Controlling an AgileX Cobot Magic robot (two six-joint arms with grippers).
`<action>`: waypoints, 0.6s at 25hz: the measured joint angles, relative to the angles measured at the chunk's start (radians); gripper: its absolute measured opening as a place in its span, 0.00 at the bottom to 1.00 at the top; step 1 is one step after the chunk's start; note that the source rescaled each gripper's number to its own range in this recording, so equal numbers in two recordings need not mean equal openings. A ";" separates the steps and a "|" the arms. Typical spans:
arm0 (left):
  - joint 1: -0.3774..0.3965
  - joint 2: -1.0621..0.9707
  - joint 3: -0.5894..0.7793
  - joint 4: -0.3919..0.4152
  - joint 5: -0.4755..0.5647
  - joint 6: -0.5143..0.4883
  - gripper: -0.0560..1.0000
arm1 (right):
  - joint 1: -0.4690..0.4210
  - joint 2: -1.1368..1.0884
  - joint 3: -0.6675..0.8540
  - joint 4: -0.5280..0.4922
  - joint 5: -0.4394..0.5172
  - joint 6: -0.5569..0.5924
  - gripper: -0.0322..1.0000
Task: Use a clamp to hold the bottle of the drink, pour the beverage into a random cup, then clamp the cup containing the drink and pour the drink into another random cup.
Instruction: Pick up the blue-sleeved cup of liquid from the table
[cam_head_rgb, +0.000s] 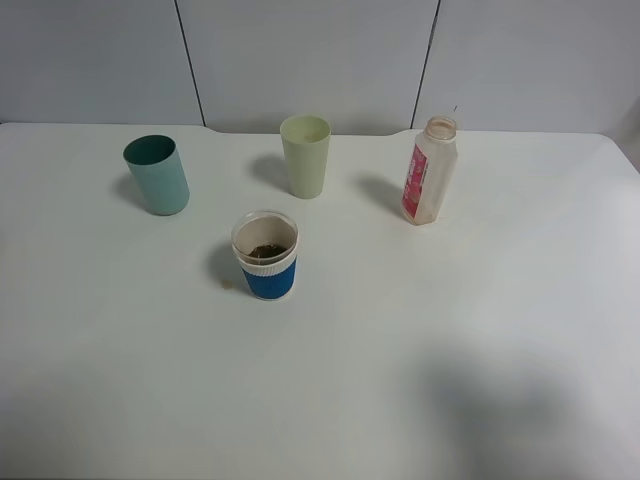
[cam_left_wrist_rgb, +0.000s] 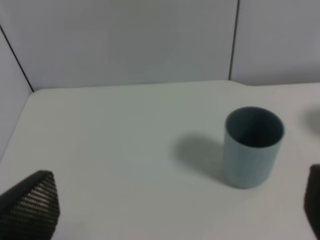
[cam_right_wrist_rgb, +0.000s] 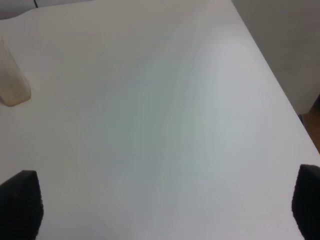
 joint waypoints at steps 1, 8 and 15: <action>0.000 0.003 0.018 0.004 -0.021 0.001 1.00 | 0.000 0.000 0.000 0.000 0.000 0.000 1.00; 0.000 0.003 0.145 0.164 -0.193 -0.120 1.00 | 0.000 0.000 0.000 0.000 0.000 0.000 1.00; 0.000 0.003 0.233 0.386 -0.376 -0.458 1.00 | 0.000 0.000 0.000 0.000 0.000 0.000 1.00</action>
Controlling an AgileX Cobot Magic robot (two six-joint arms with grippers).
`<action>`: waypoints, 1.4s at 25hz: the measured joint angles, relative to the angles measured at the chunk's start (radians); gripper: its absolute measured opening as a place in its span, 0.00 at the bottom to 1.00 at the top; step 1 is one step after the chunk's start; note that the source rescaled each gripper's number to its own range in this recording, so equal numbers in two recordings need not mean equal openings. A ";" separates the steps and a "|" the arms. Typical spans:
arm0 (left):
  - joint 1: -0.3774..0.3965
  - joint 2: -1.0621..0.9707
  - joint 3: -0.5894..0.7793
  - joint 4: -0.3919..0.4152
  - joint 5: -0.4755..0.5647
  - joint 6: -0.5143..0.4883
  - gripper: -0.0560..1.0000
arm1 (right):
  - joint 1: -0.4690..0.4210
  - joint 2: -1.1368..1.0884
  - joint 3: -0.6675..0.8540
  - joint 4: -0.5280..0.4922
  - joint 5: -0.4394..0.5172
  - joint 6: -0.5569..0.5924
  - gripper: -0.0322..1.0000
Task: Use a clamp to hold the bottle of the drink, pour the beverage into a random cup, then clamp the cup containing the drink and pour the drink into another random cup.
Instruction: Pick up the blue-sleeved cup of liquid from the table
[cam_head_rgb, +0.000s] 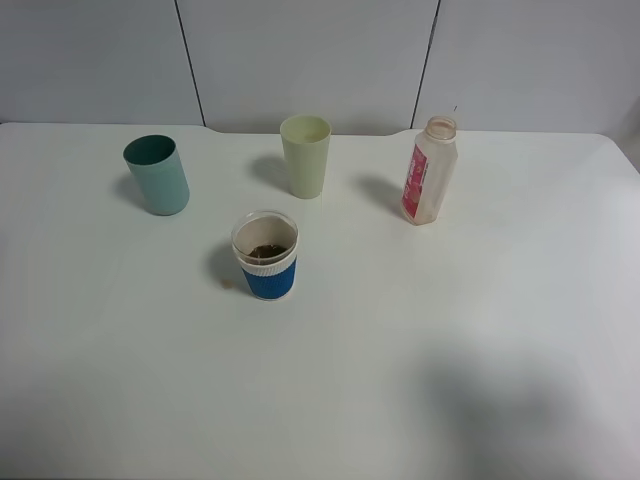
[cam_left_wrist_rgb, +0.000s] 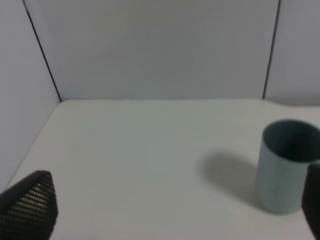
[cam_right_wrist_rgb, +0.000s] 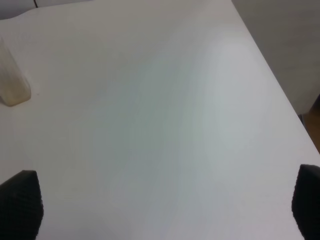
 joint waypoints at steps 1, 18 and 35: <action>0.000 0.004 0.008 0.034 -0.021 -0.047 1.00 | 0.000 0.000 0.000 0.000 0.000 0.000 1.00; -0.269 0.392 0.062 0.165 -0.450 -0.212 0.83 | 0.000 0.000 0.000 0.000 0.000 0.000 1.00; -0.278 0.562 0.072 0.339 -0.541 -0.268 0.82 | 0.000 0.000 0.000 0.000 0.000 0.000 1.00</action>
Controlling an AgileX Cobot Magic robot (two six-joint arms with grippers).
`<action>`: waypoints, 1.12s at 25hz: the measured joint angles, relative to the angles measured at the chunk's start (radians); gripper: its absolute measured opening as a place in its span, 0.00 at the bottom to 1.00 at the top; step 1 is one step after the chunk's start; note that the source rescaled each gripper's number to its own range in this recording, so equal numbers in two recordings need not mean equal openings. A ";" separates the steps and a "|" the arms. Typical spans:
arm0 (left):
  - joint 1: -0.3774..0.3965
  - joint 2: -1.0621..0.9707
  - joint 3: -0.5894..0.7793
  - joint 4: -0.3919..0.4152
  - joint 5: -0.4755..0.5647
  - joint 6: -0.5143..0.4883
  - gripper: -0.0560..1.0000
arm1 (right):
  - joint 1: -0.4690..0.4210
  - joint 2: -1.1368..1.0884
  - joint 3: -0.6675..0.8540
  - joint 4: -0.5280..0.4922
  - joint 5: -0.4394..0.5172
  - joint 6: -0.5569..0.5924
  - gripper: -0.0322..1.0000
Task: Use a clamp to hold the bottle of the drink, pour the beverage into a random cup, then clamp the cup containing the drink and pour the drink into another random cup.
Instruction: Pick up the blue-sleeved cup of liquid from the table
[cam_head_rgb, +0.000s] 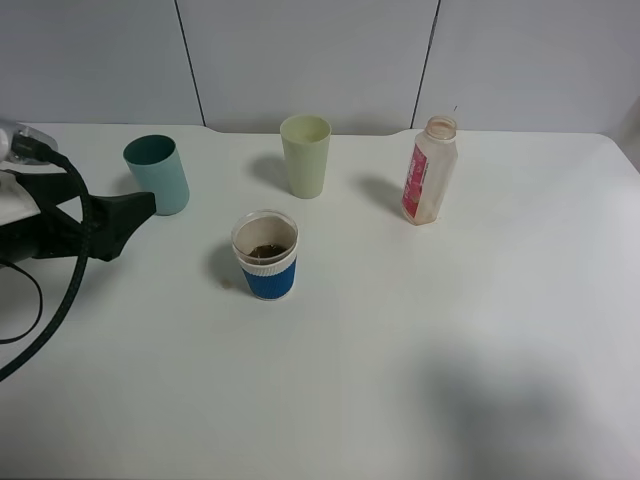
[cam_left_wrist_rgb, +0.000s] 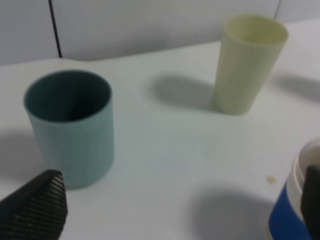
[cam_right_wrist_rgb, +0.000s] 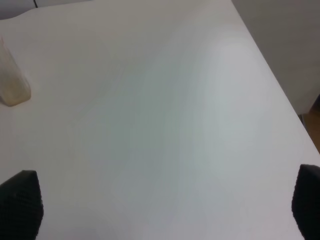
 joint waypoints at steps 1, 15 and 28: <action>-0.001 0.008 0.009 0.008 -0.003 -0.003 0.82 | 0.000 0.000 0.000 0.000 0.000 0.000 1.00; -0.001 0.035 0.125 0.061 -0.098 0.062 0.82 | 0.000 0.000 0.000 0.000 0.000 0.000 1.00; -0.001 0.308 0.146 0.238 -0.399 0.142 0.82 | 0.000 0.000 0.000 0.000 0.000 0.000 1.00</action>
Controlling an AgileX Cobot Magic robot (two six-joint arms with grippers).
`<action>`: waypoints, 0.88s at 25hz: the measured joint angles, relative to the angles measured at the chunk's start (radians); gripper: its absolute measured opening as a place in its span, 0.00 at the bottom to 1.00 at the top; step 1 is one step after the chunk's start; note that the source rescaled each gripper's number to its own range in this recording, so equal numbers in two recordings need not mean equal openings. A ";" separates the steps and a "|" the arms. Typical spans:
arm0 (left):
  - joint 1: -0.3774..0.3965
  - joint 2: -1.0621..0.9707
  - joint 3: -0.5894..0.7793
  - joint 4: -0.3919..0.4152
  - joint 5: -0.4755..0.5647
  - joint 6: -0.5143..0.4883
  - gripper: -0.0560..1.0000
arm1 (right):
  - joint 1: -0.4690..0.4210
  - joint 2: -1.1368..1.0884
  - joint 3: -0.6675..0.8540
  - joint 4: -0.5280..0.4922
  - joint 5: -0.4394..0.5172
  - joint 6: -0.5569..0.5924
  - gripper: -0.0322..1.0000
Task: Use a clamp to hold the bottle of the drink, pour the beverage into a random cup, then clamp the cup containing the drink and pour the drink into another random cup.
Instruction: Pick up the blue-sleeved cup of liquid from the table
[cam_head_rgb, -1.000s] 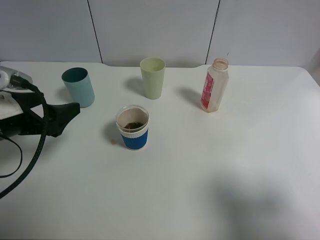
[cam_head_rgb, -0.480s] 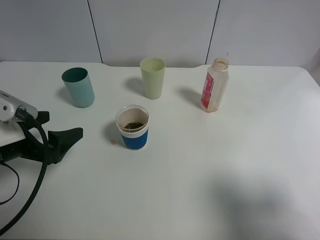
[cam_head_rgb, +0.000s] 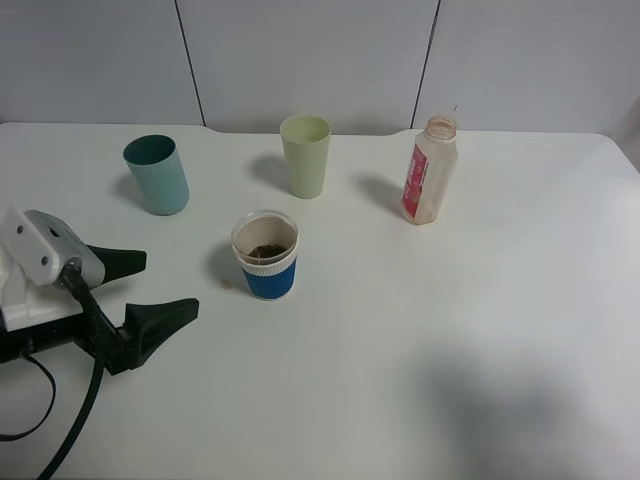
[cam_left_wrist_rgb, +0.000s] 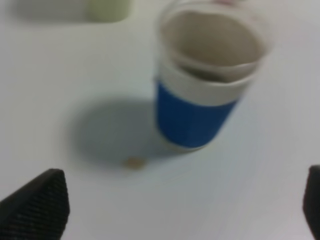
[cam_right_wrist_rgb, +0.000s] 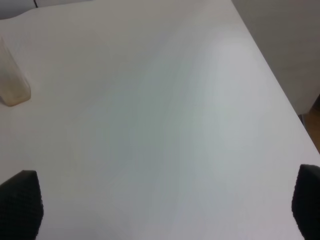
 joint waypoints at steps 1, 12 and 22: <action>0.000 0.017 0.000 0.010 -0.022 0.014 0.82 | 0.000 0.000 0.000 0.000 0.000 0.000 1.00; 0.000 0.054 0.000 -0.025 -0.093 0.114 0.93 | 0.000 0.000 0.000 0.000 0.000 0.000 1.00; 0.000 0.054 0.000 -0.104 -0.105 0.127 0.99 | 0.000 0.000 0.000 0.000 0.000 0.000 1.00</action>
